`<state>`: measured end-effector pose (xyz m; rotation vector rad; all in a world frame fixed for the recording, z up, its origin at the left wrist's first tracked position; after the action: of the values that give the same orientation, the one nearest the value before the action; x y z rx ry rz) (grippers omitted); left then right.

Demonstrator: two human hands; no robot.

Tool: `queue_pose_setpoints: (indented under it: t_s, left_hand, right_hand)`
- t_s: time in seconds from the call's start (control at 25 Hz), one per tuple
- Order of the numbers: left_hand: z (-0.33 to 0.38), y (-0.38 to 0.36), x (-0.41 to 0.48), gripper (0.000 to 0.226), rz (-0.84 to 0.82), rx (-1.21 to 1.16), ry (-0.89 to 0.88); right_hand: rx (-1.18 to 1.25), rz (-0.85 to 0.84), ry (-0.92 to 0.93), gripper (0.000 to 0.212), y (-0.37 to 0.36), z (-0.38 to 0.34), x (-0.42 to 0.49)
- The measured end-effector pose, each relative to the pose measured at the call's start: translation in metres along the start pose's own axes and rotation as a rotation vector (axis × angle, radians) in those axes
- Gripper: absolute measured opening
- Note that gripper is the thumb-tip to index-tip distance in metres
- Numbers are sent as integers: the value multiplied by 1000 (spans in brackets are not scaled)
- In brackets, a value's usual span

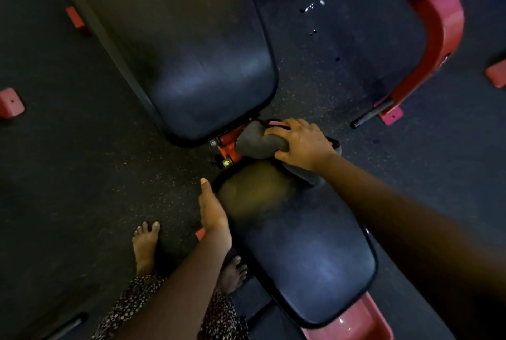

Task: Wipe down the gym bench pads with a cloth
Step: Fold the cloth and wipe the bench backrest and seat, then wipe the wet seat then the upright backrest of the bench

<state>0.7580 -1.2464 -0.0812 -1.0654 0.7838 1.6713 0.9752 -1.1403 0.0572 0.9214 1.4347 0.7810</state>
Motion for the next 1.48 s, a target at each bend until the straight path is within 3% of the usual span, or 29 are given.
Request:
queue_pose_setpoints:
  t_s: [0.2, 0.28, 0.48, 0.64, 0.8, 0.92, 1.08, 1.24, 1.48]
  left_hand:
    - [-13, 6, 42, 108, -87, 29, -4]
    - [2, 0, 20, 112, -166, 68, -46]
    - [27, 8, -30, 91, -287, 107, -137]
    - [38, 51, -107, 53, -269, 487, -278]
    - [15, 122, -179, 42, -444, 854, -381]
    - [-8, 188, -240, 34, -481, 1128, -477]
    - [-48, 235, -311, 33, -631, 1371, -539]
    - [-104, 231, -349, 34, -826, 1526, -638]
    - [-239, 164, -403, 37, -1146, 1839, -722]
  right_hand:
    - [129, 134, -273, 57, -11, 18, -15]
    - [225, 221, -405, 58, -14, 21, -35]
    - [450, 217, -365, 62, -45, -23, -127]
    - [587, 150, -479, 62, -83, -58, -224]
    - [733, 147, -553, 61, -113, -102, -326]
    - [768, 163, -635, 62, -125, -137, -425]
    - [791, 91, -758, 57, -154, -169, -556]
    - [882, 85, -1005, 56, -214, -193, -683]
    - [1064, 151, -1299, 57, -287, -188, -830]
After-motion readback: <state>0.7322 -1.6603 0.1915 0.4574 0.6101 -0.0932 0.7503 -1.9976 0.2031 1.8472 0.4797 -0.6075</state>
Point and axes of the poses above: each hand's wrist, its own x-axis towards the middle knuckle, its own y-axis out of the back of the hand, z = x × y, the point moved 5 cm from there along x, towards the middle knuckle, and after that the axes turned 7 degrees about -y, right-handed, at the moved point
